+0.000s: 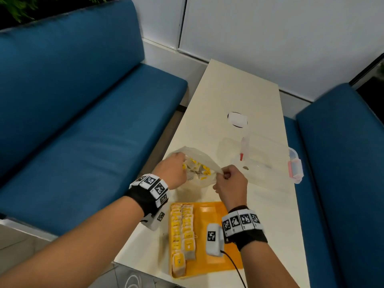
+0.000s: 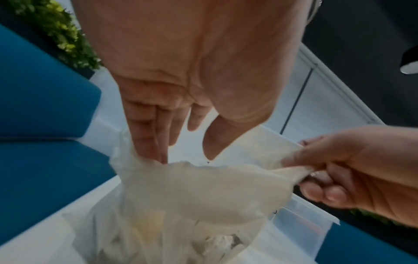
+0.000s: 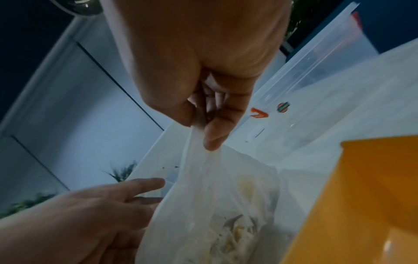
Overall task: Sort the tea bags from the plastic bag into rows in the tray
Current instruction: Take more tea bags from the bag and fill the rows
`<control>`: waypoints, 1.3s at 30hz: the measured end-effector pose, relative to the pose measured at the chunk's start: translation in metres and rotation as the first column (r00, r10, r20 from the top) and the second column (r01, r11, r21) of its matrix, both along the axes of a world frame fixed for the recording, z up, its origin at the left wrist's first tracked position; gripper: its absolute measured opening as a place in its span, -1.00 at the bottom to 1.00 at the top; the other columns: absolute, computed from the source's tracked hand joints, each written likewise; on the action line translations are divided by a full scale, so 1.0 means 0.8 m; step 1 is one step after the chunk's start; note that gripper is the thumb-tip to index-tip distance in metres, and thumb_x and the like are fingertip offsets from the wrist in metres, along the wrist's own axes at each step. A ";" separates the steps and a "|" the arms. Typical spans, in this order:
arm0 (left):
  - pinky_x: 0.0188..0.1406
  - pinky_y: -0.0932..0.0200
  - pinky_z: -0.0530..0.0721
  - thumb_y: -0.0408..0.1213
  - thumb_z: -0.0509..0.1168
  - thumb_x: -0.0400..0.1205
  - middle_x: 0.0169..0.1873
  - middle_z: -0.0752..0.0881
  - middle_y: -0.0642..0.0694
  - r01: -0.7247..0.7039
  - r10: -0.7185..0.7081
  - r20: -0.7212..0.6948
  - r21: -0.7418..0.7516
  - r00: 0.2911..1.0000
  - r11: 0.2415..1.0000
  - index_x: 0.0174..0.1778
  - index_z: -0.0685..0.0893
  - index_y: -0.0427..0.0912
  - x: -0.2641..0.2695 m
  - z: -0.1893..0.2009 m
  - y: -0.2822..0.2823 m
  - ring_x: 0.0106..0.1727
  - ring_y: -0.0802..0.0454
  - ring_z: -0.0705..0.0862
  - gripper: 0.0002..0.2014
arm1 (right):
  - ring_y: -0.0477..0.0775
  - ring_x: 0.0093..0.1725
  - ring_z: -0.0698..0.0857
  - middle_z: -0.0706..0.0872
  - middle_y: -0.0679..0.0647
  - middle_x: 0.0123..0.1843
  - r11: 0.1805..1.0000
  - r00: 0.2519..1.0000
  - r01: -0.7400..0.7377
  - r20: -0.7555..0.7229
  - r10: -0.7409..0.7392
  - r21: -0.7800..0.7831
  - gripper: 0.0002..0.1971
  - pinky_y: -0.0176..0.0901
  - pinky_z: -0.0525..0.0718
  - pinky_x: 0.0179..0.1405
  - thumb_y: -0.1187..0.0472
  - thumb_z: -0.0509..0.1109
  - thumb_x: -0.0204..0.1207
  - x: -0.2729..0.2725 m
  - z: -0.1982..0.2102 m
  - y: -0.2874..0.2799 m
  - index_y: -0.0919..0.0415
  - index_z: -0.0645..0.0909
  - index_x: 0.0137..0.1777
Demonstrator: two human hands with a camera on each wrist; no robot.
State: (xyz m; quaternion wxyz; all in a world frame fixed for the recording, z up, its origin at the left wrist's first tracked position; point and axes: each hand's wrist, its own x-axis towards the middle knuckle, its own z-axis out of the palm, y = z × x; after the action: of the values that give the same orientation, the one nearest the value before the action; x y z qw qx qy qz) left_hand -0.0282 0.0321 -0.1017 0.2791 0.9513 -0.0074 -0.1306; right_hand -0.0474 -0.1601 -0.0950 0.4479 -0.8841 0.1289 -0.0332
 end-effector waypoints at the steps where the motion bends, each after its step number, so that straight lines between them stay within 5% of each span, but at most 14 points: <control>1: -0.01 0.04 0.53 -0.19 0.24 0.72 0.43 0.53 -0.11 0.009 -0.010 0.011 0.043 1.000 0.999 0.46 0.43 -0.12 0.001 0.002 -0.001 0.25 -0.21 0.66 -0.61 | 0.09 -0.44 0.76 0.73 0.14 -0.37 1.000 1.000 -0.018 0.008 0.018 0.014 -0.87 0.01 0.75 -0.43 0.38 0.30 0.51 0.000 0.000 0.004 0.17 0.58 -0.20; 6: 0.10 0.01 0.74 -0.27 0.36 0.63 0.35 0.63 -0.06 0.219 -0.218 -0.025 0.156 0.976 0.963 0.48 0.54 -0.07 0.023 -0.004 -0.036 0.18 -0.12 0.71 -0.54 | 0.07 -0.40 0.76 0.74 0.04 -0.36 0.994 0.994 -0.112 0.005 0.112 -0.015 -0.86 -0.01 0.77 -0.41 0.31 0.32 0.56 0.011 -0.011 0.008 0.09 0.58 -0.18; 12: 0.21 0.03 0.62 0.01 0.44 0.64 0.30 0.73 -0.08 0.481 -0.419 -0.242 0.355 0.875 0.802 0.40 0.65 -0.08 0.069 -0.028 -0.062 0.29 -0.14 0.69 -0.56 | 0.13 -0.28 0.75 0.75 0.02 -0.26 0.983 0.984 -0.174 -0.047 0.171 -0.056 -0.84 0.12 0.80 -0.29 0.31 0.30 0.55 0.019 -0.024 -0.003 0.00 0.57 -0.15; 17: 0.15 0.01 0.64 0.00 0.54 0.54 0.34 0.71 -0.08 0.483 -0.407 -0.268 0.363 0.873 0.797 0.41 0.66 -0.01 0.095 -0.059 -0.064 0.29 -0.20 0.68 -0.49 | 0.12 -0.27 0.70 0.73 0.03 -0.29 0.980 0.984 -0.170 -0.067 0.164 -0.098 -0.84 -0.01 0.72 -0.31 0.34 0.30 0.54 0.020 -0.028 -0.016 0.06 0.56 -0.19; 21: 0.32 -0.09 0.67 0.03 0.46 0.57 0.42 0.67 -0.06 0.484 -0.386 -0.307 0.378 0.870 0.789 0.48 0.60 0.00 0.107 -0.095 -0.064 0.34 -0.23 0.67 -0.45 | 0.11 -0.29 0.67 0.70 0.04 -0.31 0.980 0.983 -0.172 -0.087 0.163 -0.104 -0.83 -0.05 0.63 -0.36 0.37 0.29 0.54 0.017 -0.031 -0.022 0.09 0.54 -0.22; 26: 0.26 -0.05 0.67 -0.04 0.45 0.56 0.25 0.72 -0.04 0.511 -0.401 -0.340 0.355 0.851 0.783 0.32 0.68 0.00 0.120 -0.119 -0.070 0.21 -0.21 0.69 -0.60 | 0.16 -0.28 0.69 0.70 0.07 -0.31 0.982 0.984 -0.160 -0.101 0.149 -0.102 -0.84 0.06 0.69 -0.30 0.37 0.26 0.54 0.017 -0.031 -0.025 0.12 0.54 -0.20; 31: -0.11 0.12 0.56 -0.14 0.38 0.63 -0.03 0.71 0.00 0.484 -0.441 -0.200 0.339 0.875 0.807 0.09 0.67 0.03 0.123 -0.130 -0.064 -0.07 -0.07 0.63 -0.86 | 0.19 -0.28 0.72 0.73 0.06 -0.30 0.988 0.986 -0.136 -0.108 0.128 -0.070 -0.81 0.14 0.78 -0.28 0.35 0.26 0.53 0.025 -0.025 -0.025 0.04 0.52 -0.22; 35: -0.03 0.11 0.55 -0.06 0.38 0.65 0.06 0.74 -0.02 0.509 -0.472 -0.194 0.382 0.860 0.771 0.18 0.69 -0.02 0.124 -0.140 -0.060 -0.09 -0.04 0.56 -0.77 | 0.20 -0.27 0.75 0.73 0.06 -0.28 0.990 0.986 -0.128 -0.112 0.122 -0.054 -0.80 0.20 0.79 -0.29 0.34 0.25 0.53 0.027 -0.023 -0.021 0.01 0.52 -0.23; 39: -0.01 0.08 0.64 -0.10 0.34 0.68 -0.09 0.69 0.02 0.483 -0.453 -0.174 0.393 0.875 0.783 0.01 0.66 0.03 0.121 -0.142 -0.052 -0.13 -0.03 0.60 -0.93 | 0.21 -0.28 0.76 0.73 0.07 -0.27 0.993 0.987 -0.113 -0.123 0.108 -0.037 -0.79 0.21 0.79 -0.29 0.35 0.24 0.53 0.025 -0.021 -0.017 0.01 0.53 -0.22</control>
State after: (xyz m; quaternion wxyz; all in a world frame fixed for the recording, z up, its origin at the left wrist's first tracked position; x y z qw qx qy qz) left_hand 0.0687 -0.0096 -0.2155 0.0243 0.9518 -0.2046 -0.2272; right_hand -0.0270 -0.1738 -0.1117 0.4211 -0.8998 0.1057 0.0424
